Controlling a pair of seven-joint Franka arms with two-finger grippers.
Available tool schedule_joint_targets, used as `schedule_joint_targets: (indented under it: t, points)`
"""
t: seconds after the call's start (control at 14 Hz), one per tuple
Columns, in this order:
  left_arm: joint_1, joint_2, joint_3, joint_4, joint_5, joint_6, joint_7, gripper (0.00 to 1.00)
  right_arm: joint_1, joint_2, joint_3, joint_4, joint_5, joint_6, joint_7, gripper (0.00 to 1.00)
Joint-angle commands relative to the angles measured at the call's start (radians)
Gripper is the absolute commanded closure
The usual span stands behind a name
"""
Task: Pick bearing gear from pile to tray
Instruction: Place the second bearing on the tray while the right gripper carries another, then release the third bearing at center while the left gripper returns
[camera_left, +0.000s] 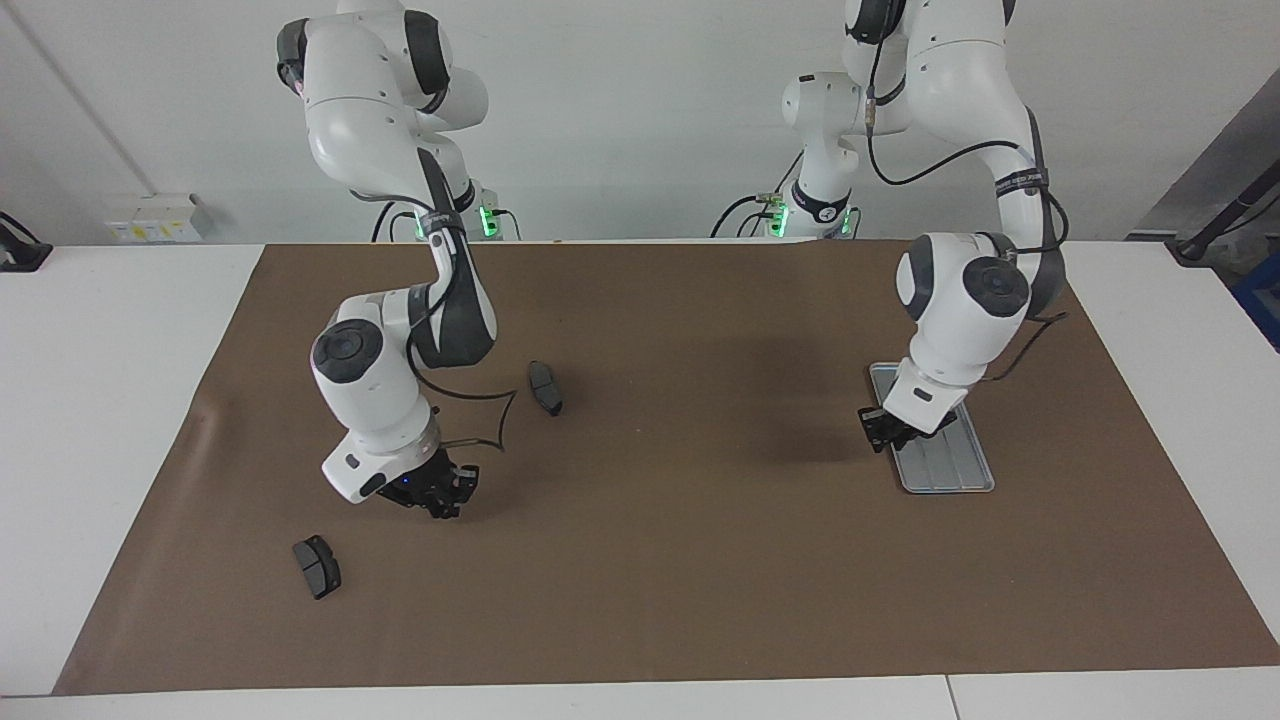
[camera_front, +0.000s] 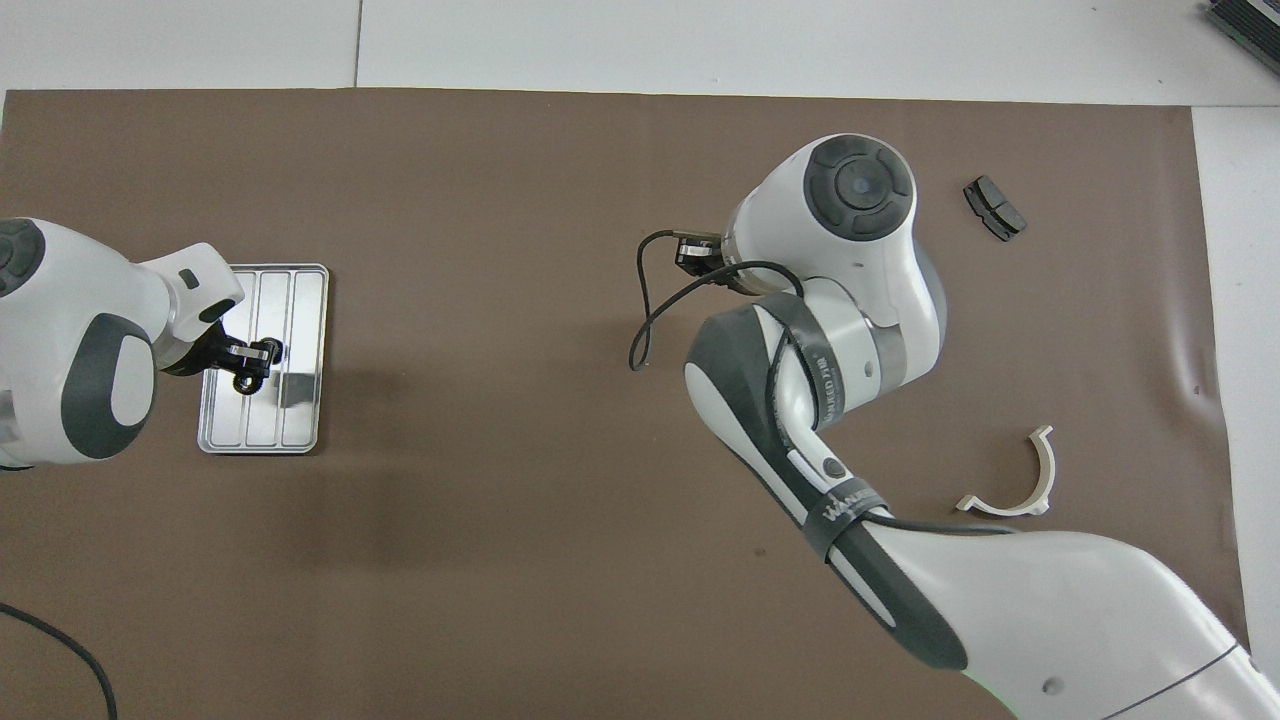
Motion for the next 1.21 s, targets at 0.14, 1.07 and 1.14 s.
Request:
schedule_joint_targets:
  t: [0.14,1.07,1.14]
  points:
    - [0.049,-0.066,-0.009,-0.095,0.007,0.034,0.086,0.99,0.127,0.072,0.005,-0.009,0.021,0.072,0.153,1.0]
    - [-0.095,-0.025,-0.014,0.005,0.007,0.06,-0.174,0.31,0.181,0.097,-0.004,-0.102,-0.001,0.184,0.196,0.0]
    - [-0.119,-0.022,-0.014,0.018,0.007,0.06,-0.222,0.32,0.169,0.08,-0.008,-0.102,-0.019,0.181,0.195,0.0]
